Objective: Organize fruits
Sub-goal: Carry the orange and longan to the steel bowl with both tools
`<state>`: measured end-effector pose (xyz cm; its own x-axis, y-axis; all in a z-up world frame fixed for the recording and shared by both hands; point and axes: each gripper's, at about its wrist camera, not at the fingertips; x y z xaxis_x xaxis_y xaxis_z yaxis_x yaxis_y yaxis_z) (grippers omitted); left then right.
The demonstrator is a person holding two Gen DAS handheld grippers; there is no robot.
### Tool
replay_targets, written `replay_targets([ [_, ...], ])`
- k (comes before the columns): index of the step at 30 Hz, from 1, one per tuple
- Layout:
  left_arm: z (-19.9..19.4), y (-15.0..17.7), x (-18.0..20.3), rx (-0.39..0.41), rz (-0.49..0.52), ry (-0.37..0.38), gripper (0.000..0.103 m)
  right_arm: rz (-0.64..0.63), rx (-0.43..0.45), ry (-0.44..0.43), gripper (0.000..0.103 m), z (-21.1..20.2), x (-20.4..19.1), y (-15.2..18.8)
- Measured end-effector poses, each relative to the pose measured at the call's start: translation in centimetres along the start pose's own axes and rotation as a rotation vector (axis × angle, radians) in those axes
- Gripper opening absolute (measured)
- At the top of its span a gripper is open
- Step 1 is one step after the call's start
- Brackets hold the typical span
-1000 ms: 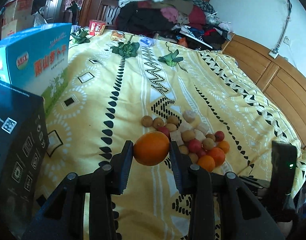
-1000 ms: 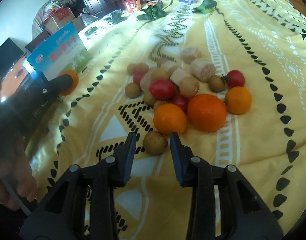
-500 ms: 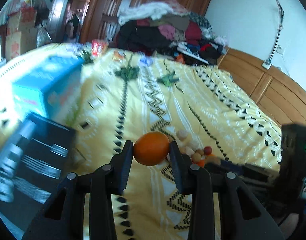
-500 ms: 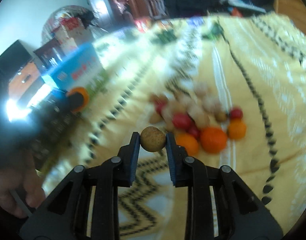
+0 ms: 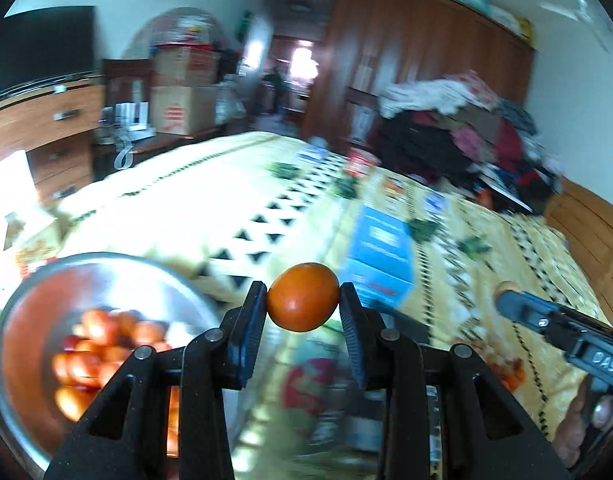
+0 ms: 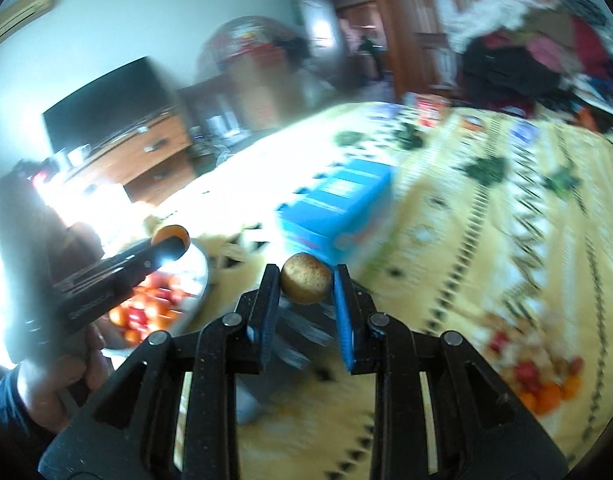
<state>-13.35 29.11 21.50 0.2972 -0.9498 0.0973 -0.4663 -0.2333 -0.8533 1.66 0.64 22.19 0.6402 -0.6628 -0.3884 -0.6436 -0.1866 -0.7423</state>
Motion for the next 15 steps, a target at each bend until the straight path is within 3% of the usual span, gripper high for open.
replay_targets([
  [6,-2.4,0.7,-8.6,0.012,-0.104,-0.169,0.038,-0.090,-0.082,-0.137,0.027,4.0,-7.3,-1.4],
  [15,-3.9,3.5,-15.8,-0.012,-0.225,-0.275,0.037,-0.096,-0.258,-0.241,0.027,9.8,-13.0,-0.3],
])
Point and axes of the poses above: each gripper's, at about its wrist camera, not at the fingertips, and z roughly the way its jaws point, x to its right, y to its underside, and after that the axes turned 10 degrees about z, right-handed
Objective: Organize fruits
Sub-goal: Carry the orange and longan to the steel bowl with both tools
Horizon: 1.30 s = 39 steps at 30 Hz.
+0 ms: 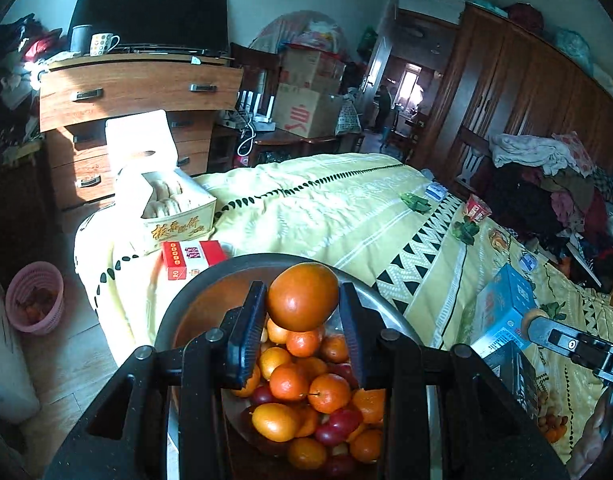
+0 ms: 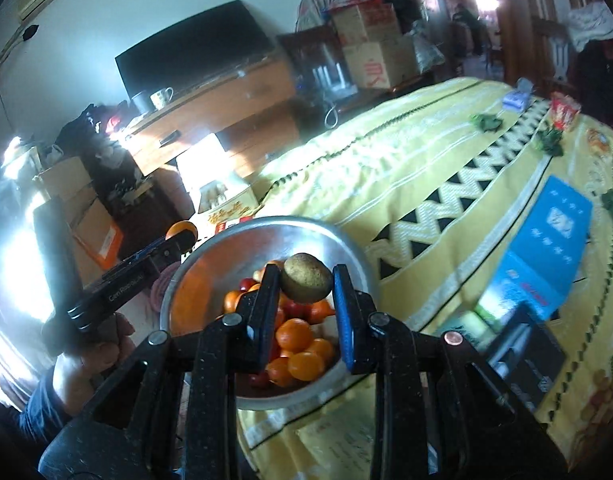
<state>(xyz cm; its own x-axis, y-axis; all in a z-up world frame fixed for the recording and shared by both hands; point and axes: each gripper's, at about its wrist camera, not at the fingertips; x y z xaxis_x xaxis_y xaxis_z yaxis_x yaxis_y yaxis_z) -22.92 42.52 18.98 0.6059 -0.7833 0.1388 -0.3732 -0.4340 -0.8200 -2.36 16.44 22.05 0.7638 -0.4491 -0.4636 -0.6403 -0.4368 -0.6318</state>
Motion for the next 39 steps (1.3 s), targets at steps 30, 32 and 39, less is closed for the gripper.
replay_targets([
  [30,2.7,2.1,0.2,-0.112,0.079,0.008,0.037,-0.014,-0.137,0.038,0.027,6.6,-2.5,2.1],
  [32,2.8,2.0,0.2,-0.114,0.083,0.009,0.037,-0.012,-0.138,0.037,0.027,6.7,-2.4,2.1],
  [39,2.9,2.1,0.2,-0.117,0.085,0.009,0.038,-0.008,-0.142,0.035,0.028,6.9,-2.3,2.2],
])
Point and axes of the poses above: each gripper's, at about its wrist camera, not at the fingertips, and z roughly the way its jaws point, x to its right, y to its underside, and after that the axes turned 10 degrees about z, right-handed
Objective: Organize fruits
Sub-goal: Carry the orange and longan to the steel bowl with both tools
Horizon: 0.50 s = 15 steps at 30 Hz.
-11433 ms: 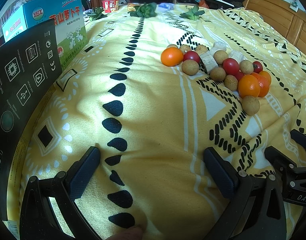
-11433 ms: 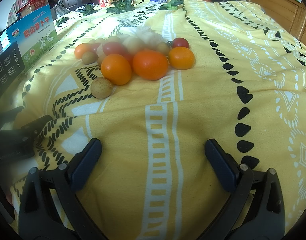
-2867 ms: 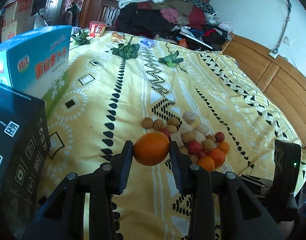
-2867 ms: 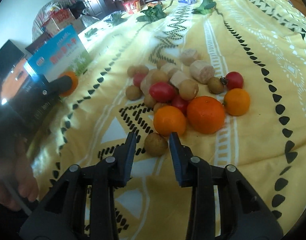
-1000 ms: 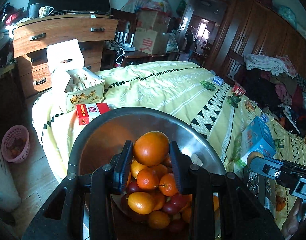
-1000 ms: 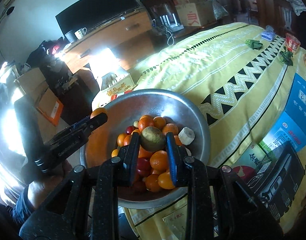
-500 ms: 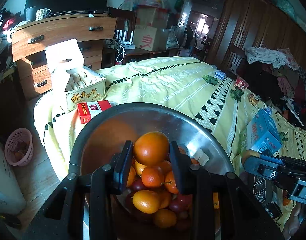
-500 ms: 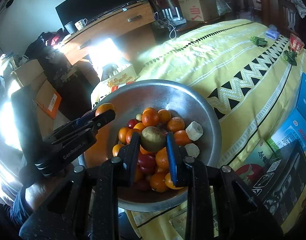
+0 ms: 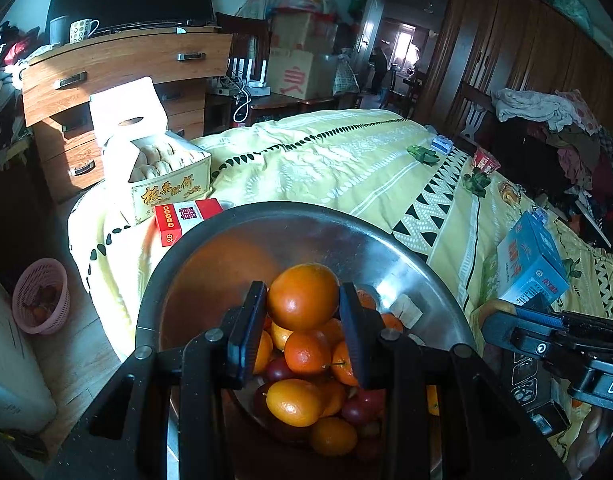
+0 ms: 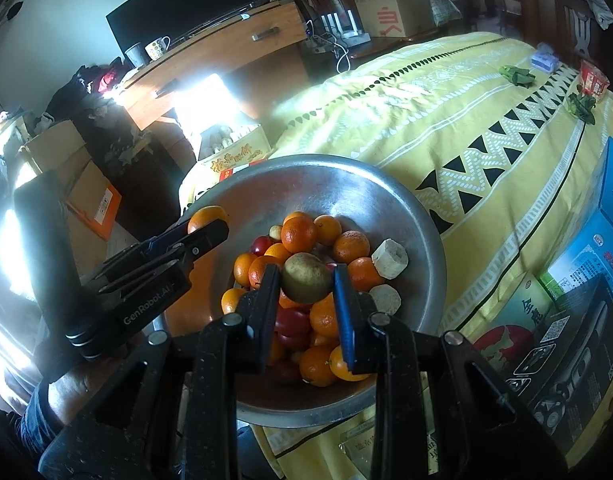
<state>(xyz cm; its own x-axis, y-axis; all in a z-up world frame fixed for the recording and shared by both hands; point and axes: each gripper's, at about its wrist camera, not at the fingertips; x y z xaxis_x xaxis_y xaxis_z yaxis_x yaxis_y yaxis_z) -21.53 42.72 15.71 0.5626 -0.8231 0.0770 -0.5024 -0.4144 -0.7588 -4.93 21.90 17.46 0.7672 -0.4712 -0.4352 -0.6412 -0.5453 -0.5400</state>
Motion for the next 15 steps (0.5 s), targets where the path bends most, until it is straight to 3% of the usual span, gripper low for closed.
replay_targets([
  [15,0.7,0.5,-0.3,-0.027,0.004,-0.005,0.038,0.017,-0.018,0.012,0.028,1.1,0.5,0.2],
])
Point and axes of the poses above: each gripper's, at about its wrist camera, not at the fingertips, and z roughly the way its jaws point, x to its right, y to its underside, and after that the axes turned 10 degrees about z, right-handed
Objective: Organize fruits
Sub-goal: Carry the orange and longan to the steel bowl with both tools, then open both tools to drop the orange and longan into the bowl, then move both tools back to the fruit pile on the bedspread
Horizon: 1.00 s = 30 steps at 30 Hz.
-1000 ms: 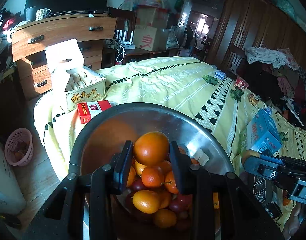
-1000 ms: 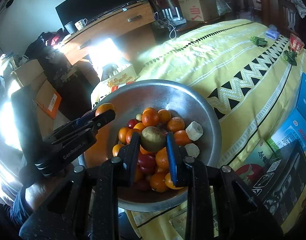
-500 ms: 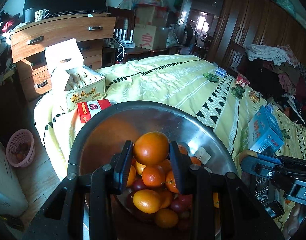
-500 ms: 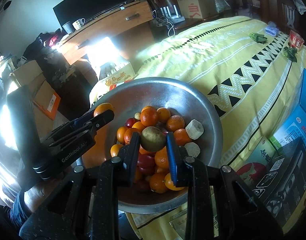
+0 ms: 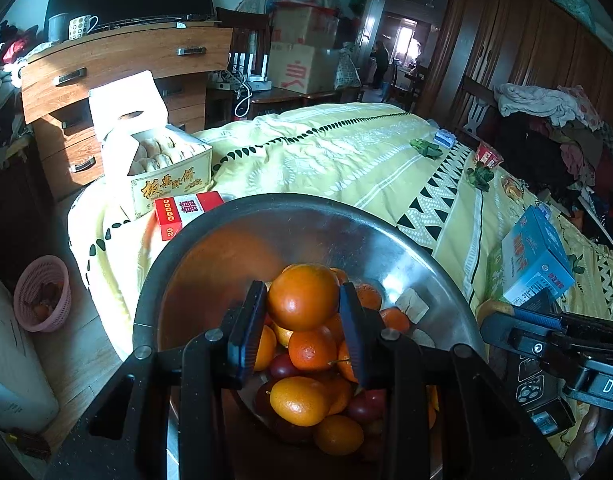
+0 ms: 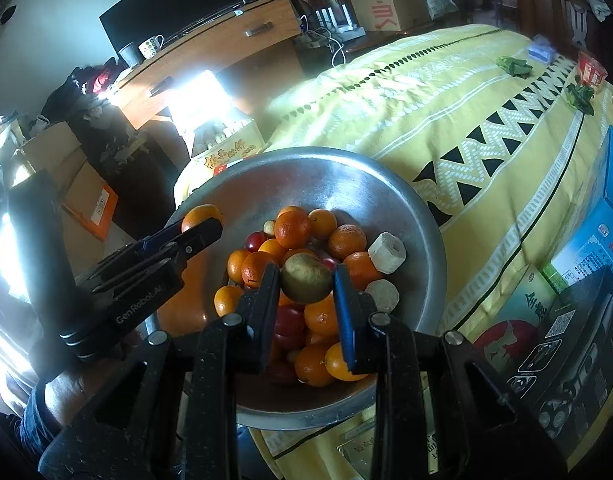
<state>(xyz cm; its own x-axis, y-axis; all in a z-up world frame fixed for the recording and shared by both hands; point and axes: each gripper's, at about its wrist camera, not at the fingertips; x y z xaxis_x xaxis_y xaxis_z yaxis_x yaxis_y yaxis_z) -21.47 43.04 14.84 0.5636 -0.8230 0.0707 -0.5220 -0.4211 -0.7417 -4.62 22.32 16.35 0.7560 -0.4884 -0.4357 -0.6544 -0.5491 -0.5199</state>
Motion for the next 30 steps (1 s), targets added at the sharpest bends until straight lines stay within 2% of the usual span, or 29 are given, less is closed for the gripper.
replay_targets([
  [5,0.4,0.1,0.0,-0.022,-0.002,-0.010,0.040,-0.002,-0.025,0.006,0.028,0.6,0.1,0.1],
  [6,0.5,0.2,-0.1,-0.026,-0.006,-0.011,0.044,-0.001,-0.030,0.005,0.028,0.6,0.1,0.1],
  [7,0.5,0.1,-0.1,-0.027,-0.009,-0.014,0.057,-0.001,-0.032,0.005,0.029,0.7,0.1,0.1],
  [8,0.4,0.1,-0.2,-0.023,-0.012,-0.020,0.065,0.000,-0.033,0.006,0.040,0.6,0.1,0.1],
  [9,0.1,0.0,-0.3,-0.012,-0.015,-0.030,0.067,0.006,-0.031,0.008,0.060,0.5,0.2,0.1],
  [11,-0.1,-0.1,-0.4,-0.006,-0.022,-0.037,0.074,0.009,-0.015,0.010,0.076,0.0,0.1,0.1],
  [15,-0.5,-0.2,-0.6,-0.004,-0.047,-0.047,0.075,-0.005,0.026,0.010,0.076,-1.8,-0.4,0.2],
  [18,-1.4,-0.6,-0.1,0.020,-0.050,-0.046,0.076,-0.037,0.118,0.001,0.076,-5.3,-1.1,1.2],
  [21,-3.2,-1.6,1.5,0.079,-0.032,-0.004,0.075,-0.064,0.230,-0.003,0.075,-10.1,-0.9,3.8],
  [23,-5.3,-2.7,4.2,0.140,0.022,0.050,0.074,-0.042,0.287,0.033,0.075,-13.3,0.6,6.2],
  [26,-8.8,-4.1,10.6,0.239,0.133,0.208,0.074,0.043,0.344,0.109,0.075,-17.5,4.4,10.5],
  [30,-13.2,-4.2,22.8,0.311,0.328,0.517,0.074,0.208,0.369,0.226,0.075,-22.2,10.8,16.0],
])
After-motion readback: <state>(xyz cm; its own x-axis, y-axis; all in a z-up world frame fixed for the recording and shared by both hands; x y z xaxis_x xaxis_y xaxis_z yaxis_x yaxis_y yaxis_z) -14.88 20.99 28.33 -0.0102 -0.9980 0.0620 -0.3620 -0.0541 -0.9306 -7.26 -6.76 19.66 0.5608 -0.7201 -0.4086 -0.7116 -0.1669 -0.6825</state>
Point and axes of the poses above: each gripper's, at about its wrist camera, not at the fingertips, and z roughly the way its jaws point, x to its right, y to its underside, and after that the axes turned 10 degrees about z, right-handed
